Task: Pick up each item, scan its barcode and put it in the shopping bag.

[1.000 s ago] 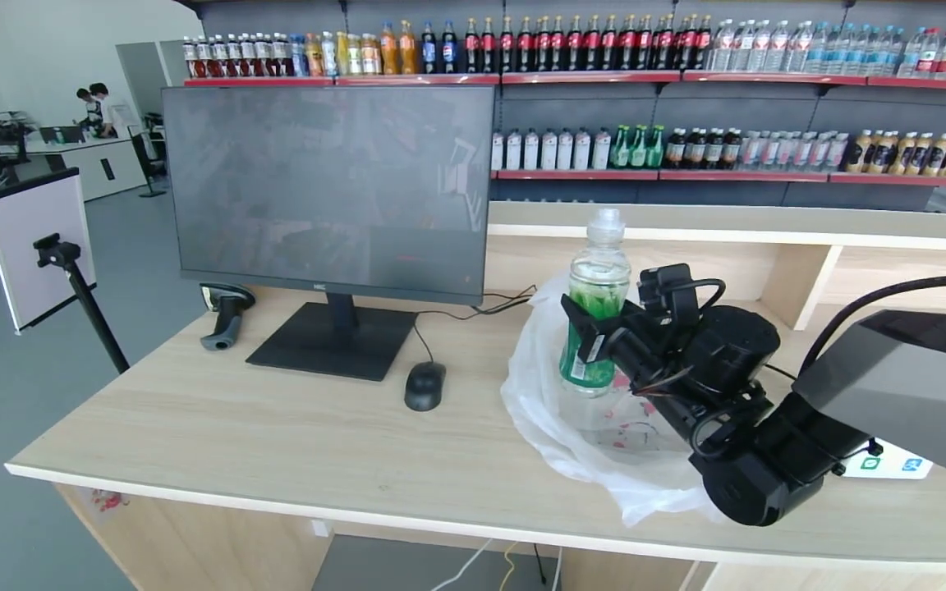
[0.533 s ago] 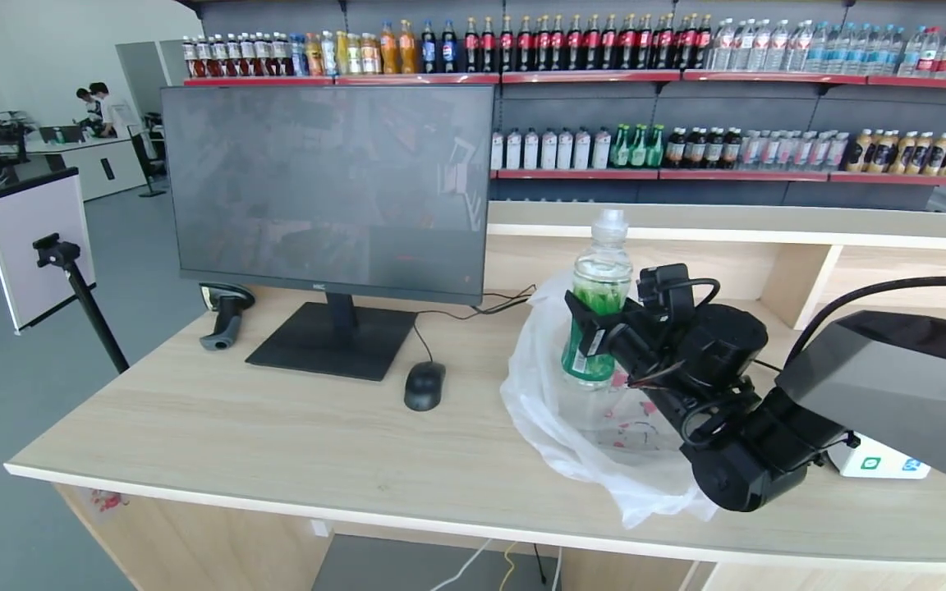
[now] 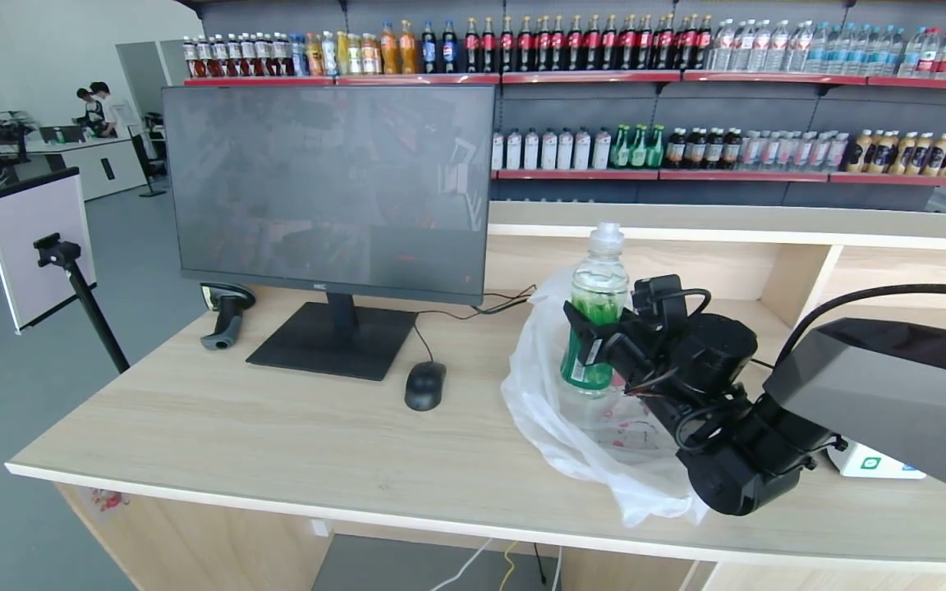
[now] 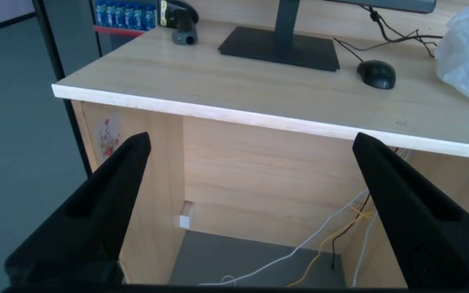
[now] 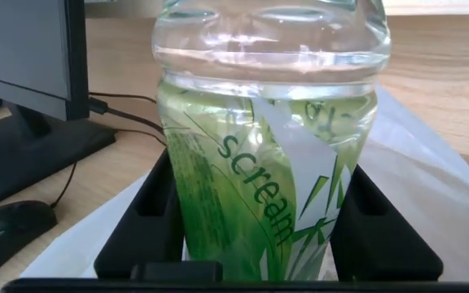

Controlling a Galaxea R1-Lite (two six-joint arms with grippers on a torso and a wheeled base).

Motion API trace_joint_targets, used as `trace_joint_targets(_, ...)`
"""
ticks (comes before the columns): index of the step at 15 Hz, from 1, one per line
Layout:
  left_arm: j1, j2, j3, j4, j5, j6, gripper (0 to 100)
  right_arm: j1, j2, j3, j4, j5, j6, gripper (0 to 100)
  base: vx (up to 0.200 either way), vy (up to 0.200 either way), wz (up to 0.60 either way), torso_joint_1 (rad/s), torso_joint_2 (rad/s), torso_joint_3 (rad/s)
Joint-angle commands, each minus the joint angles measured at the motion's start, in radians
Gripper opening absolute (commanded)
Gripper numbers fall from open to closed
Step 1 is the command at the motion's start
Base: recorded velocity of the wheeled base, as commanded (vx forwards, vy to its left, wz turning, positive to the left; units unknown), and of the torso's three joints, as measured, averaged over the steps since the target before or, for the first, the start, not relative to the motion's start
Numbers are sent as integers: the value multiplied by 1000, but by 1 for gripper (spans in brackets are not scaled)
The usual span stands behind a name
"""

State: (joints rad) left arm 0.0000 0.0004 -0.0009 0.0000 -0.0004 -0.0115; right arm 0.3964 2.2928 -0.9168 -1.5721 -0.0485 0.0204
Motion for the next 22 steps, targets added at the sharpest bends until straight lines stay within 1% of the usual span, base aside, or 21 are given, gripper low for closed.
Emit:
trace_joint_targets(1,0,0,1,0,0,-1,100,1,5,9,1,-1,-2,0,0,0,0,0,0,0)
trace_joint_targets(7,0,0,1,0,0,-1,100,1,-7,38,1,-1,0,0,0,0,0,0,0,0)
trace_joint_targets(14,0,0,1,0,0,1,100,6,-68,139,1,-1,-2,0,0,0,0,0,0,0)
trace_joint_targets(22,0,0,1,0,0,1,100,7,-59,133,1,-2,-2,0,0,0,0,0,0,0)
